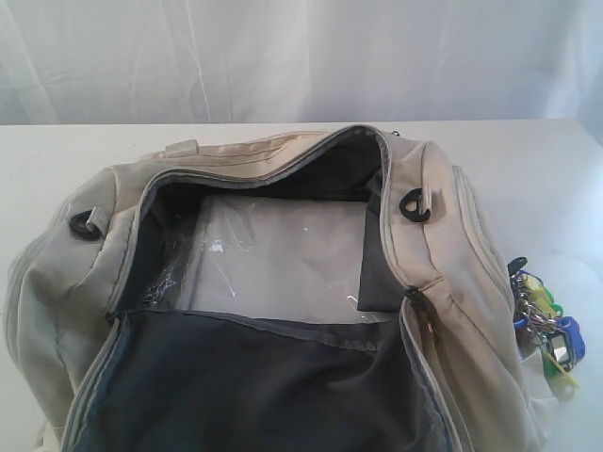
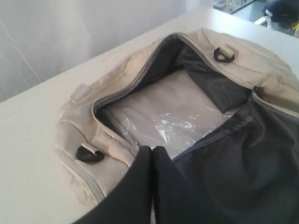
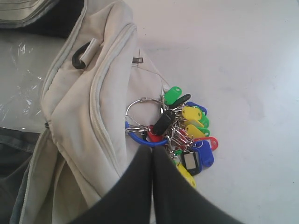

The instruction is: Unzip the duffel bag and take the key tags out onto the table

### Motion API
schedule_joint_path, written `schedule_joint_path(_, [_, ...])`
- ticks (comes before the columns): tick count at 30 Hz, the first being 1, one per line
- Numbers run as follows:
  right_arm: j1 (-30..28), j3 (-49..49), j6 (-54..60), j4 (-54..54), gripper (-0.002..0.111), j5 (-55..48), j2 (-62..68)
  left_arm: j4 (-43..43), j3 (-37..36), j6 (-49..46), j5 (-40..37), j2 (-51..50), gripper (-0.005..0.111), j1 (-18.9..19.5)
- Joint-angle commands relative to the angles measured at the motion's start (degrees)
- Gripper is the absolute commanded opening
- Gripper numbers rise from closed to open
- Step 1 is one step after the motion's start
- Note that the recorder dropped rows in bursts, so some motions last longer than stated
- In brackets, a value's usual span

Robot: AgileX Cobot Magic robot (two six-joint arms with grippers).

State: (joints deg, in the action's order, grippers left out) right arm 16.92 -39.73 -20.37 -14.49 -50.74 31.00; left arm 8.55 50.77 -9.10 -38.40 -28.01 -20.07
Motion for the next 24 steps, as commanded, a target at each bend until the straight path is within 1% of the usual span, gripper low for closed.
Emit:
schedule_joint_path(1, [-0.48,0.23,-0.41,-0.16,0.0,0.06,-0.25,1.02,-1.76,0.82,-3.9,0.41,0.0,-0.04])
schedule_joint_path(3, [-0.48,0.23,-0.41,-0.16,0.0,0.06,-0.25,1.52,-2.07,0.82,-4.92,0.41,0.0,-0.04])
schedule_joint_path(24, [-0.48,0.23,-0.41,-0.28,0.0,0.17,-0.25,1.63,-2.13,0.12,-4.39,0.41,0.0,-0.04])
